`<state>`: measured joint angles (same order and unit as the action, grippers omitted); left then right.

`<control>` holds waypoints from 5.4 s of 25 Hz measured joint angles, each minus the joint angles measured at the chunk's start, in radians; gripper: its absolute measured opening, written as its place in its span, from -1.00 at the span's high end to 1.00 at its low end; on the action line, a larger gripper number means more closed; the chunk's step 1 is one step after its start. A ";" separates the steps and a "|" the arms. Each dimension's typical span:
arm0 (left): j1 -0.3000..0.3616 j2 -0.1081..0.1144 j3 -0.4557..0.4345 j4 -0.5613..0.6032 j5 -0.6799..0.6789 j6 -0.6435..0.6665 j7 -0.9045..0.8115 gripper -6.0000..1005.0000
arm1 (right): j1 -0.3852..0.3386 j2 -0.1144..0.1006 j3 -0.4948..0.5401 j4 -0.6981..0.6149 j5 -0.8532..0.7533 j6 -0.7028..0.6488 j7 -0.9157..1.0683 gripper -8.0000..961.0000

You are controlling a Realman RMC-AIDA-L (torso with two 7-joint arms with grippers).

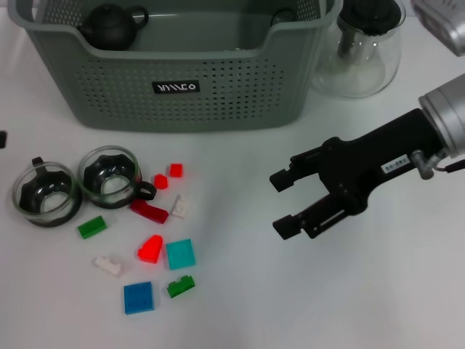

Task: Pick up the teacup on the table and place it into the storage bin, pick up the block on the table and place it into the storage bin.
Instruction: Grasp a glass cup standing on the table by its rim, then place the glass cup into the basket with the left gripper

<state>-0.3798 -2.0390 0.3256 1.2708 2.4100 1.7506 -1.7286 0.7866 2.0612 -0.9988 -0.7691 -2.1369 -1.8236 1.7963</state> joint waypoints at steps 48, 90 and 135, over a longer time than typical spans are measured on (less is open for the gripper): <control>-0.113 -0.091 0.443 -0.017 0.448 -0.156 -0.511 0.00 | 0.005 0.000 0.006 0.016 -0.005 0.074 0.014 -0.96; -0.503 0.145 0.407 -0.069 -0.044 -0.130 -0.619 0.89 | -0.020 -0.167 0.118 0.094 -0.003 -0.124 0.148 -0.96; -0.725 -0.046 0.711 -0.652 0.448 -0.936 -0.732 0.83 | 0.009 -0.116 0.103 0.096 -0.083 -0.017 0.132 -0.96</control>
<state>-1.1044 -2.0852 1.0370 0.6193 2.8579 0.8150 -2.4604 0.7955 1.9453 -0.8959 -0.6733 -2.2198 -1.8411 1.9282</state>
